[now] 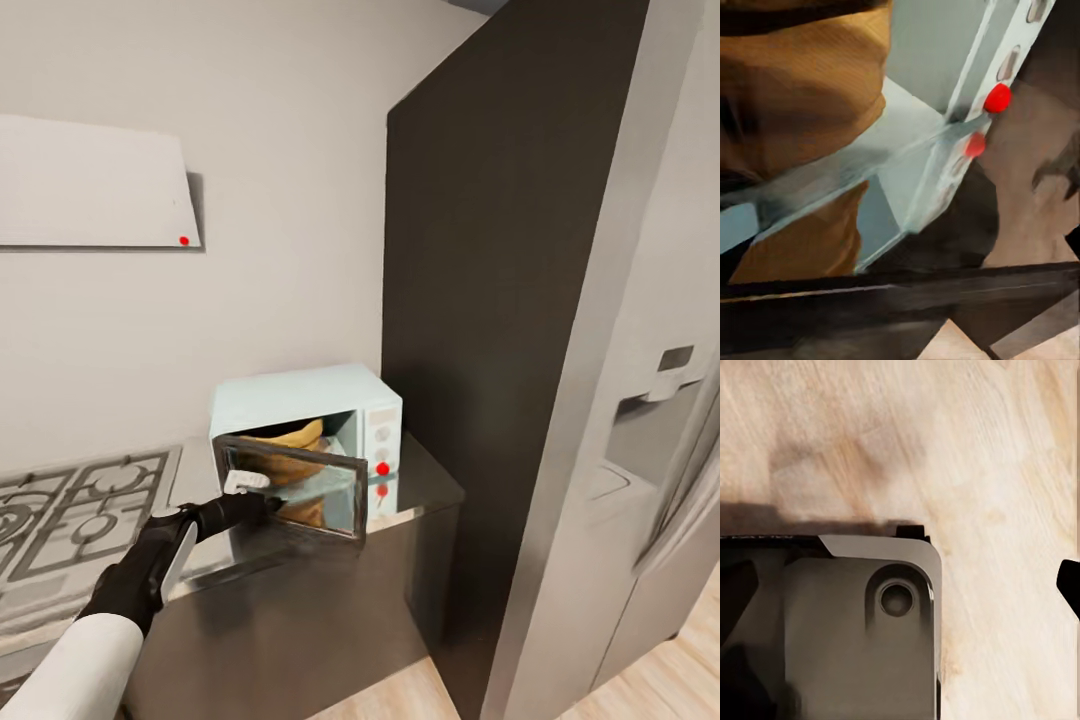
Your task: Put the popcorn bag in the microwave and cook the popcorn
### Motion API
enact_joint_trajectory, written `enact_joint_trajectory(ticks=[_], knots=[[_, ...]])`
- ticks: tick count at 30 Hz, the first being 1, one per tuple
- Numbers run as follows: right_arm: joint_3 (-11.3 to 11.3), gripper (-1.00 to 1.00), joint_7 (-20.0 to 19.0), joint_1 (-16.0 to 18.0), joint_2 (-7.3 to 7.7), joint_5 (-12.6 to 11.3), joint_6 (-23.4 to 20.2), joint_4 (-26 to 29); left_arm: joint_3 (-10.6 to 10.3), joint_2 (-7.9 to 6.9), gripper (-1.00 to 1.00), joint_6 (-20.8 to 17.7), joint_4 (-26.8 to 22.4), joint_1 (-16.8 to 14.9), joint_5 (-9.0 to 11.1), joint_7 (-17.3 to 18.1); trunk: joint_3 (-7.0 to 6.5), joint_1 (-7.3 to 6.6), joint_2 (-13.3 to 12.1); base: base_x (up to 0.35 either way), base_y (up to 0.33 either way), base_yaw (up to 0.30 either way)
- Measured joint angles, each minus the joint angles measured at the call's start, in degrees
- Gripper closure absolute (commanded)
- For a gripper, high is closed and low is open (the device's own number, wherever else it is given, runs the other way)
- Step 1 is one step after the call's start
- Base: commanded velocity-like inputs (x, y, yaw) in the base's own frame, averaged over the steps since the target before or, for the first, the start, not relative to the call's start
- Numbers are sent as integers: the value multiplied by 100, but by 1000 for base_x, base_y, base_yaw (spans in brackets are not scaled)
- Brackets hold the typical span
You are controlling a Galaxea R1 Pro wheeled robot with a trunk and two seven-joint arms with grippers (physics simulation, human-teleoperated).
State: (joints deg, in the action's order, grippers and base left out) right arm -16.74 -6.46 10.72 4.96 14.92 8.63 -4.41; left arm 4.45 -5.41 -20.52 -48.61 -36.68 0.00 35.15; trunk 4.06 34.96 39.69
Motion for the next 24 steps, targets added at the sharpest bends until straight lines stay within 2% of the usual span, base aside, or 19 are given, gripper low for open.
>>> enact_joint_trajectory(ticks=[8,24], knots=[[0,-100,4,-1,1,6,-9,0,3,11,-100,18,0,0,-6,-16,0,1,0,268,-185,0],[0,-100,2,0,0,8,-5,0,26,27,-100,-5,7,-1,-5,32,1,1,3,73,-17,0]])
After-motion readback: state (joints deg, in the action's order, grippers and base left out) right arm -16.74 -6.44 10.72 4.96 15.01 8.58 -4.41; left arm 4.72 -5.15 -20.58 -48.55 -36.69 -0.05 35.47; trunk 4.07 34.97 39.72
